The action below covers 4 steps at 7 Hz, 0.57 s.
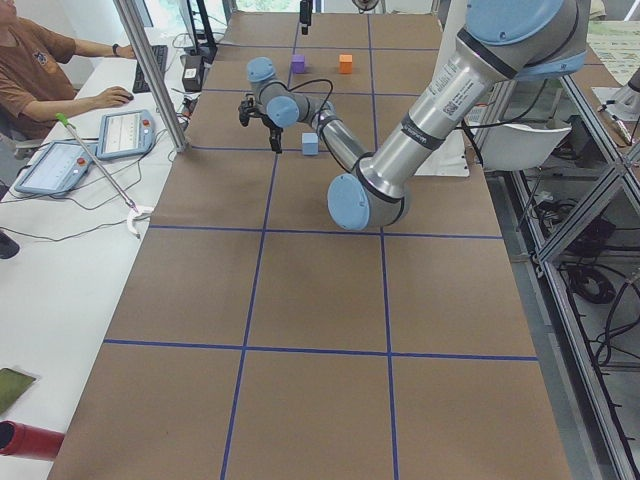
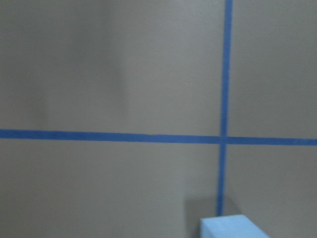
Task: Place blue block between orange and purple blocks
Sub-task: 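Close the right gripper on the cube while the left arm withdraws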
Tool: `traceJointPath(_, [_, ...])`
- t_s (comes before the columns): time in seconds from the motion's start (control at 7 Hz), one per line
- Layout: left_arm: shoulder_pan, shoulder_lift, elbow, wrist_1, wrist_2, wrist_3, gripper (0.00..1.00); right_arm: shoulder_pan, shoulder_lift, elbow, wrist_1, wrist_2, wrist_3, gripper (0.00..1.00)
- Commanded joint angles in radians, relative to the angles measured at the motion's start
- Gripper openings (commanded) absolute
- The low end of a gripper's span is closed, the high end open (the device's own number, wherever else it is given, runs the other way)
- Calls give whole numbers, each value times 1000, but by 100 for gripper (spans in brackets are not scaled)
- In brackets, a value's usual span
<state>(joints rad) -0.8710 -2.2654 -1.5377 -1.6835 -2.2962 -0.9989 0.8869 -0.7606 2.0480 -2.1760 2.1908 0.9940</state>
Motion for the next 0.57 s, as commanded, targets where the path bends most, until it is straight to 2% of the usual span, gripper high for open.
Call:
traceJointPath(0.0, [-83,197,-135,-1,-28,132,100,-170,58,-142,150,-118,125,100])
traceJointPath(0.14, [-123,281,-195,-1,-28,182,100,-216,61,-216,251,-161,184,100])
traceJointPath(0.43, [-195,387,-225,-1,-29,337,100,-301,98,-366,327,-264,187,100])
